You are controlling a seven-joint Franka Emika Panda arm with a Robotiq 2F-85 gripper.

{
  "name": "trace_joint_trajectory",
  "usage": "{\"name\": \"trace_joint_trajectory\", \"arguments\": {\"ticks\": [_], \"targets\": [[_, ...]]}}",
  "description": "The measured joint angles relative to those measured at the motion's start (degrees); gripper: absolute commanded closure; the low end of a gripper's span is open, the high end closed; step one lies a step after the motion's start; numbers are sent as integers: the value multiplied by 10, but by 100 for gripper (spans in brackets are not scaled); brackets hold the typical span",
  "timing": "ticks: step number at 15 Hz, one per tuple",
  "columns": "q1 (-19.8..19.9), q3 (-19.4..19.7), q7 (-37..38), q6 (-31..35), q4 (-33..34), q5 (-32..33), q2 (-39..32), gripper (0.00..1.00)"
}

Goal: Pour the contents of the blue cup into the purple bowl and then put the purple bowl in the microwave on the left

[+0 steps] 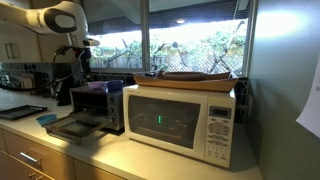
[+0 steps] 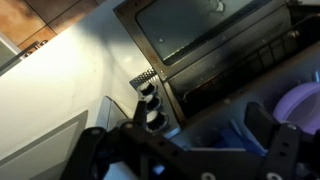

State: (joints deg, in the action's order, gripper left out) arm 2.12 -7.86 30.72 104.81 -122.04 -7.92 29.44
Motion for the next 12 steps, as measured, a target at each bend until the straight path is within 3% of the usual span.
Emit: {"name": "trace_joint_trajectory", "arguments": {"ticks": [6,12], "targets": [[8,-26,87,74,70,28,-96,0],[8,-26,94,84,93,40,-125,0]]}}
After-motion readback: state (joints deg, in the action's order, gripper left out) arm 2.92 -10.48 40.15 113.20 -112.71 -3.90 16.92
